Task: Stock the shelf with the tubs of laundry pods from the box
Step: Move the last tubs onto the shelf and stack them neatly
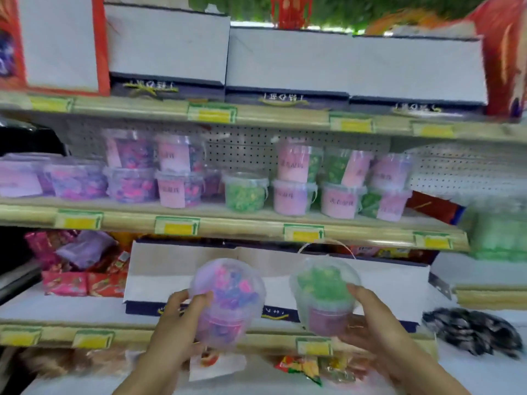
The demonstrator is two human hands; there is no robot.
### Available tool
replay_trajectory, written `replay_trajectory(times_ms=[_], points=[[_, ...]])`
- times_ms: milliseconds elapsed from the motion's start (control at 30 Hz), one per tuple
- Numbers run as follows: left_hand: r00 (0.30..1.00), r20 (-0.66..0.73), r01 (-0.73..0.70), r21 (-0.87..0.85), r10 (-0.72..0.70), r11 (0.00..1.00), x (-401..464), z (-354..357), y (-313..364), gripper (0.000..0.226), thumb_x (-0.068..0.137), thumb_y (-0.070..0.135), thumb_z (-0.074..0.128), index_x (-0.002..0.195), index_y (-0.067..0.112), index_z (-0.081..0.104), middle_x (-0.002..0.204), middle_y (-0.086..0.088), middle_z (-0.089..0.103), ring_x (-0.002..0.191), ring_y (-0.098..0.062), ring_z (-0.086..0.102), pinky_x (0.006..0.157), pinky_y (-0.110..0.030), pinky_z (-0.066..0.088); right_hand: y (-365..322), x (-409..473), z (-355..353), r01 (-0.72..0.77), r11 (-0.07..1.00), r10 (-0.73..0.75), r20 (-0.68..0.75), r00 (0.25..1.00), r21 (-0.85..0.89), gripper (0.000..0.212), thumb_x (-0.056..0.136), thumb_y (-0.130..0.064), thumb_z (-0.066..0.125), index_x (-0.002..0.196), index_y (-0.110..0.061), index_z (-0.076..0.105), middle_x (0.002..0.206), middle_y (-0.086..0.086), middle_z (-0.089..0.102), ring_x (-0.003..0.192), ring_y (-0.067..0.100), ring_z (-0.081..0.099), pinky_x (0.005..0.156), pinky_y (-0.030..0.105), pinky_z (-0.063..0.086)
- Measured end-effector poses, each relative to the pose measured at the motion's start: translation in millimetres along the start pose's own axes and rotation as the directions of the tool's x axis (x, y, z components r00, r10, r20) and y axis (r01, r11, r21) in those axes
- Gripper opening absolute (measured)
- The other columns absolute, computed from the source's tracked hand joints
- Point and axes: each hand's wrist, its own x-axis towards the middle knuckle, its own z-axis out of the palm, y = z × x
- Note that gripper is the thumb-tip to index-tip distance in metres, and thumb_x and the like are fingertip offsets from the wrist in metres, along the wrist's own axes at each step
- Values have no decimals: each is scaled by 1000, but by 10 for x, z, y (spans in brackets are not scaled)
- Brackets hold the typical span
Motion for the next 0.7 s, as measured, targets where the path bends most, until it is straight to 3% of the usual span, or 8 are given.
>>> replay_trajectory(times_ms=[67,133,300,467,633,700], points=[[1000,6,-14,1,14,1000,-21,45,196,32,84,39,63,111,28,50,122,-12,55,98,-34,63,63,-37,55,-204,-57,-22,24,1000,-24,3,1000,8,27,94,-38,49,111,-18,49,113,21,58,95,35,63,78,44,55],[999,11,-31,2,31,1000,-54,96,369,31,85,40,61,111,27,49,119,-13,57,92,-31,64,60,-33,51,-372,-151,-53,53,998,-54,23,998,12,24,94,-40,48,111,-23,46,113,18,57,96,33,63,74,42,56],[997,55,-63,6,63,998,-94,215,662,33,87,42,59,114,28,47,116,-12,58,91,-31,64,89,-44,50,-654,-254,-173,96,995,-96,33,995,-1,34,89,-50,51,114,-29,42,118,21,56,94,34,64,61,33,58],[995,52,-83,6,83,997,-144,275,770,35,86,45,59,115,28,47,112,-10,61,91,-30,65,87,-41,50,-899,-204,-129,100,995,-97,105,990,-22,45,83,-53,58,116,-26,45,120,20,54,92,35,66,67,37,57],[993,-28,-113,11,114,993,-180,161,857,45,78,47,68,114,28,49,111,-12,61,88,-31,65,89,-43,50,-1081,17,102,102,993,-89,216,972,-51,55,80,-57,59,121,-22,49,128,15,49,93,32,64,70,39,57],[988,-72,-138,10,139,990,-206,97,901,38,78,47,67,108,30,51,110,-11,61,88,-31,66,88,-43,50,-1118,113,195,108,993,-93,274,957,-43,54,78,-59,59,120,-26,50,130,17,48,97,33,64,71,38,57]])
